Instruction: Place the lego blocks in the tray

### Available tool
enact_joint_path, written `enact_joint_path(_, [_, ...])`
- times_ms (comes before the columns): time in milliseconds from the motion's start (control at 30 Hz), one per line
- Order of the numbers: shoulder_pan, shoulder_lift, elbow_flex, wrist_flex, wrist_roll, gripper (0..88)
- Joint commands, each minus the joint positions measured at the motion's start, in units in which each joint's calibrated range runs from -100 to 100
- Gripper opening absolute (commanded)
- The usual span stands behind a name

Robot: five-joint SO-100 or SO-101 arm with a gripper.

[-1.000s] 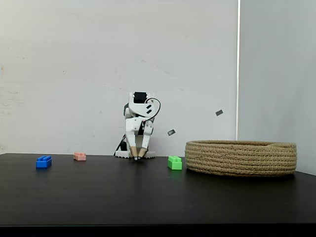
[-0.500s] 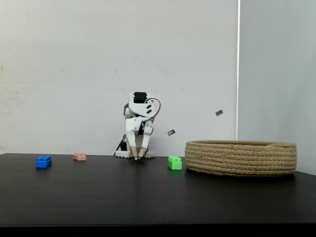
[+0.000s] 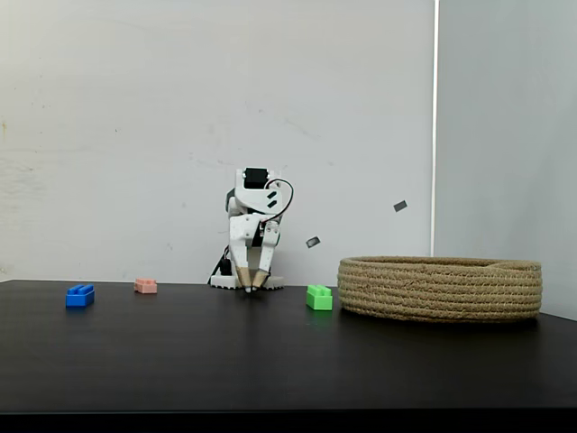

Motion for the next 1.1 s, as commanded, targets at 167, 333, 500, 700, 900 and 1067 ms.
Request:
enact_joint_path(167, [0.05,-0.41,0.8,0.88,0.88,5.7])
enact_joint_path(333, [0.05,-0.49,0.8,0.46,2.98,0.7])
enact_joint_path(500, [4.25,3.55,-4.13,-8.87,-2.0,10.5])
enact_joint_path(700, [11.83,17.22,-22.0,-8.87,2.83,21.5])
enact_joint_path(900, [24.12,33.21,-40.43,-1.87,9.52,28.7])
enact_joint_path(1067, [35.16,40.18,-50.55,5.96,16.8,30.7])
